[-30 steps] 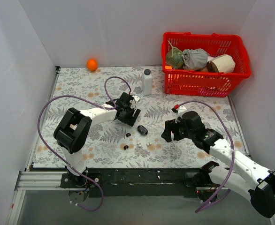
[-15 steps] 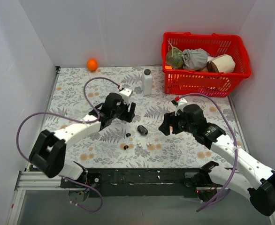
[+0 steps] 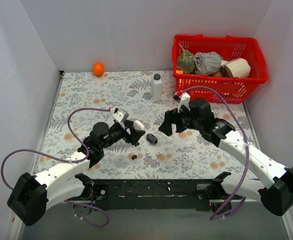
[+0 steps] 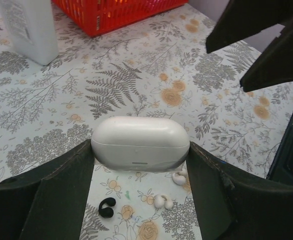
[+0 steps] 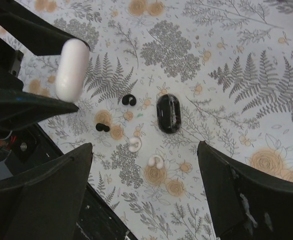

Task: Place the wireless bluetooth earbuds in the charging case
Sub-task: Open the charging case.

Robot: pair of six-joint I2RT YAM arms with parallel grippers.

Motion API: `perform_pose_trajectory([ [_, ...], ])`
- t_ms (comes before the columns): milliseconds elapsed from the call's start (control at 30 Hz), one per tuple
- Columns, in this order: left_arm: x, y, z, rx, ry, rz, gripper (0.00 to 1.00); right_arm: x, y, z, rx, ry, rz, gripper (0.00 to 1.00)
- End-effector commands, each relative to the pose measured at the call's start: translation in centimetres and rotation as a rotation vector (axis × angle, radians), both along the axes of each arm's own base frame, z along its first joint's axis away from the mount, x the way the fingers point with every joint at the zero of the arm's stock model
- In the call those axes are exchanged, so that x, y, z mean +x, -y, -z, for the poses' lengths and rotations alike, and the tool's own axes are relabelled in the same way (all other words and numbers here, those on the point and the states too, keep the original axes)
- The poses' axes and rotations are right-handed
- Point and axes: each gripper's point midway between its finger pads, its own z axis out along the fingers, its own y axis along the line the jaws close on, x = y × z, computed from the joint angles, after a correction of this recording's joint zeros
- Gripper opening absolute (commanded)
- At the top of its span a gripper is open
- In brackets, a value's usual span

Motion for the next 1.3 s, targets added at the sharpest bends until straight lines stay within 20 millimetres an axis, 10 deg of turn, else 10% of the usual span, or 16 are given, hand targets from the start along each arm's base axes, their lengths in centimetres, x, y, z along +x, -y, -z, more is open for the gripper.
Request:
perform_pose_trajectory([
  [0,-1.7,1.4,-2.0,-0.045,0.051,0.107,0.00,0.5,-2.5,-3.1,-0.003,0.076,-0.077,0.95],
  [900,-3.1,1.4,-0.5,0.110,0.191,0.131,0.00,-0.9,-9.1,-3.8,0.134,-0.017,-0.258,0.95],
  [1267,-3.5,1.6,-1.4,0.083,0.203,0.149,0.00,-0.6,-9.5,-0.5,0.054,-0.092,-0.237,0.91],
])
